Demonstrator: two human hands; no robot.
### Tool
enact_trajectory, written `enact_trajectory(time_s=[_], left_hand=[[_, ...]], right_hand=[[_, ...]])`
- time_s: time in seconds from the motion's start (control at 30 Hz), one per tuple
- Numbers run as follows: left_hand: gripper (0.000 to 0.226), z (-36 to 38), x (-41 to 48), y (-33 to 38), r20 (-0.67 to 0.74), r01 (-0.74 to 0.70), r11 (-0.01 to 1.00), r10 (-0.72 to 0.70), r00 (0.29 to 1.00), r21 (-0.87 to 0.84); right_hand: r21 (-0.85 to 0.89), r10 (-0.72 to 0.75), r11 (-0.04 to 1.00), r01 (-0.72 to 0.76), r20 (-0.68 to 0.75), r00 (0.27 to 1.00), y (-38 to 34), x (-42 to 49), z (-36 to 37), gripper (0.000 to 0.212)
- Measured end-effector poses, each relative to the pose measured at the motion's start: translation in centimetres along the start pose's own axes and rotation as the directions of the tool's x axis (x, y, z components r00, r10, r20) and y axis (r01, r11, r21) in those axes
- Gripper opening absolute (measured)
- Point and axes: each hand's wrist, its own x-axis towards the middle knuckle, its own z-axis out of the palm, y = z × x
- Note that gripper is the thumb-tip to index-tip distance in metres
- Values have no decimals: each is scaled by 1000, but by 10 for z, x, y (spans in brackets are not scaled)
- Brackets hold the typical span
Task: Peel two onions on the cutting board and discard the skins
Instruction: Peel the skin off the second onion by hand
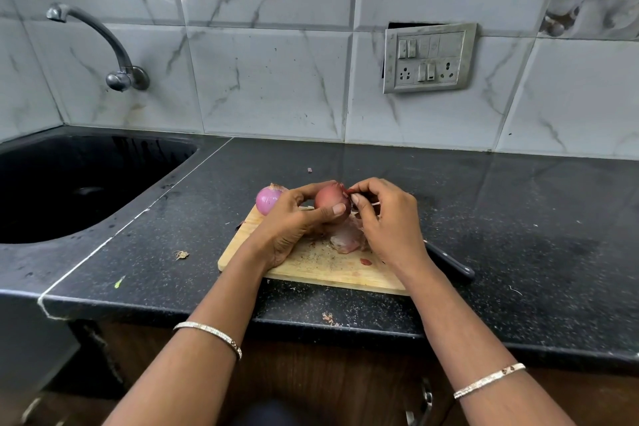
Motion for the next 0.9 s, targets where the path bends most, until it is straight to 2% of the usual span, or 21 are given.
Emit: enact_trajectory(time_s=[0.27, 0.53, 0.8, 0.9], left_hand=[[60, -2, 2, -2, -30, -5, 999, 4, 1000, -48], [44, -7, 4, -4, 19, -5, 1000, 5, 1000, 15], [45, -6, 1, 0, 44, -4, 998, 1, 999, 70], [51, -3, -1, 2, 6, 17, 992, -17, 1000, 122]], right_hand=[[10, 29, 1000, -29, -14, 999, -2, -1, -1, 10], [8, 83, 997, -82, -62, 995, -1, -1, -1, 9], [11, 90, 996, -89, -76, 993, -1, -1, 0, 7], [-11, 69, 998, -70, -71, 995, -3, -1, 0, 7]])
